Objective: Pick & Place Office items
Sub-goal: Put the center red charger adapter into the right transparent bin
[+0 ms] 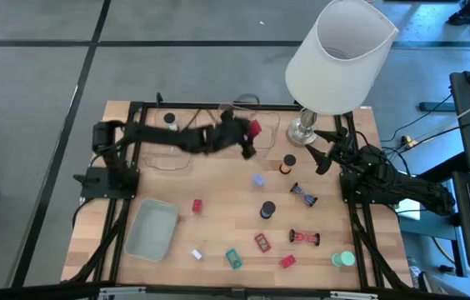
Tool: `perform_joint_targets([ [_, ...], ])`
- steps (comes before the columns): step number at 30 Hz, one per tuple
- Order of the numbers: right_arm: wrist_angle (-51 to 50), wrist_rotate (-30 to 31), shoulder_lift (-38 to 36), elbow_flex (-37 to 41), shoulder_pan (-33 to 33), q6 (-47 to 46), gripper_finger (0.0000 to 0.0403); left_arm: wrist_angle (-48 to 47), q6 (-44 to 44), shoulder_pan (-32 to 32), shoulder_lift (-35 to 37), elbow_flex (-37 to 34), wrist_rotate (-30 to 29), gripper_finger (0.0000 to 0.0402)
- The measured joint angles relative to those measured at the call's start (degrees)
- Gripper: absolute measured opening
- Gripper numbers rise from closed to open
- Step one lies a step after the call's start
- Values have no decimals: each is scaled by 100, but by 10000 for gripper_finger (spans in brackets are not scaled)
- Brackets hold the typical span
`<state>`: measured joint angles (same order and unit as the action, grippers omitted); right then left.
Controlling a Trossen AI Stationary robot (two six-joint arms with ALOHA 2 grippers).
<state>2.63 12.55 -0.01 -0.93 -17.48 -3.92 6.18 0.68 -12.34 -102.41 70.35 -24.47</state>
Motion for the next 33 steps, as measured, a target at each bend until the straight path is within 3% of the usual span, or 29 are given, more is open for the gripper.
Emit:
perform_joint_targets([
  [3, 0, -1, 0, 0, 0, 0, 327, -15, 709, -702, -229, -7, 718, 210],
  [8, -2, 1, 0, 0, -2, 0, 327, -37, 1253, -1256, -389, -9, 1253, 211],
  [21, -2, 1, 0, 2, -2, -1, 327, 22, 1532, -1114, -564, 2, 1100, 211],
  [33, -1, -12, 0, 0, -1, 0, 327, 257, 1869, -1118, -1467, 362, 1587, 212],
])
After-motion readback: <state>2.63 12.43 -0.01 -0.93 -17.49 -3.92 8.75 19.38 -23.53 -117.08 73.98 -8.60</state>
